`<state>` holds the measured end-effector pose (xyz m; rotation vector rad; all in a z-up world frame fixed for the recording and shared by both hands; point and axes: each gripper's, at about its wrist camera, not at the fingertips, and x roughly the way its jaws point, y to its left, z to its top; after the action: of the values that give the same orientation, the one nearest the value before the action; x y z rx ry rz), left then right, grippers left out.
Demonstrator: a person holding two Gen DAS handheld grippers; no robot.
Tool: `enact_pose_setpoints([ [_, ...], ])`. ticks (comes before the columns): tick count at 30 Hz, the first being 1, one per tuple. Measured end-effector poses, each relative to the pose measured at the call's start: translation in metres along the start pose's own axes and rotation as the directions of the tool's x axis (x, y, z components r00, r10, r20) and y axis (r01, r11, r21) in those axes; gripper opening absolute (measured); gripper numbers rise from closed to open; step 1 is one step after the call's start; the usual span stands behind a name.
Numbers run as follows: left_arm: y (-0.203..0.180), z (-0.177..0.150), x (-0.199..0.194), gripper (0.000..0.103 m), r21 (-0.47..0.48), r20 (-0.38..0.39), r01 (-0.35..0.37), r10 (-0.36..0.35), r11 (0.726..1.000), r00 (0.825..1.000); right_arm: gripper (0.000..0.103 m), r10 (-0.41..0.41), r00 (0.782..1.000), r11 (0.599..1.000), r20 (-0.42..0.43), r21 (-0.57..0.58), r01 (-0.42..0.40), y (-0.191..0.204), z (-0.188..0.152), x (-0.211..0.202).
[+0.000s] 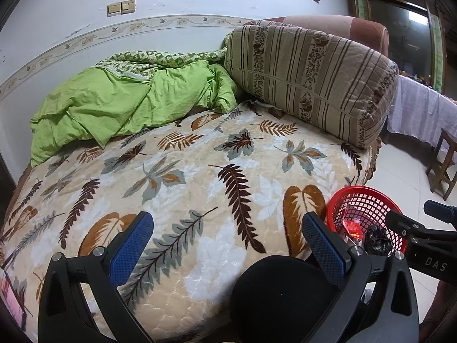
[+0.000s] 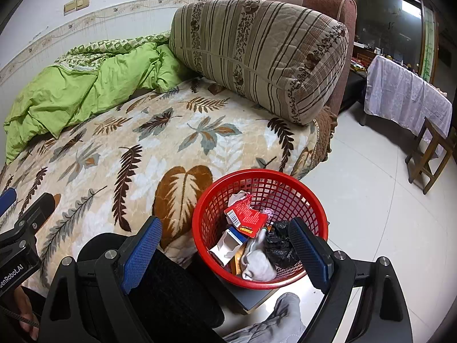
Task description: Collect trash
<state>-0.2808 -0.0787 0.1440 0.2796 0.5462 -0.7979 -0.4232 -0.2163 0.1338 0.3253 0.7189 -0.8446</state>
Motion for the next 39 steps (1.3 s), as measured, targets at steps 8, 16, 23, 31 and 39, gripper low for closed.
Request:
enact_pose_setpoints([
  [8,0.001,0.0,-0.001,0.103,0.001,0.0,0.0,0.0,1.0,1.0,0.092,0.0,1.0,1.0,-0.004,-0.001,0.0,-0.001,-0.001,0.001],
  [16,0.002,-0.001,-0.001,0.103,-0.001,0.0,0.002,-0.002,1.0,1.0,0.092,0.0,1.0,1.0,-0.005,-0.002,0.0,-0.001,-0.002,0.002],
  [23,0.001,0.0,-0.001,0.103,0.001,0.002,0.001,-0.001,1.0,1.0,0.092,0.001,1.0,1.0,-0.006,-0.005,-0.001,0.0,-0.002,0.002],
  [31,-0.002,0.002,-0.003,0.103,0.0,0.006,0.0,0.0,1.0,1.0,0.092,0.003,1.0,1.0,-0.006,-0.008,-0.003,0.0,-0.003,0.002],
  [39,0.006,0.005,0.0,0.103,-0.031,-0.012,0.002,-0.003,1.0,1.0,0.092,0.033,0.999,0.998,-0.019,-0.043,-0.034,0.007,0.004,0.011],
])
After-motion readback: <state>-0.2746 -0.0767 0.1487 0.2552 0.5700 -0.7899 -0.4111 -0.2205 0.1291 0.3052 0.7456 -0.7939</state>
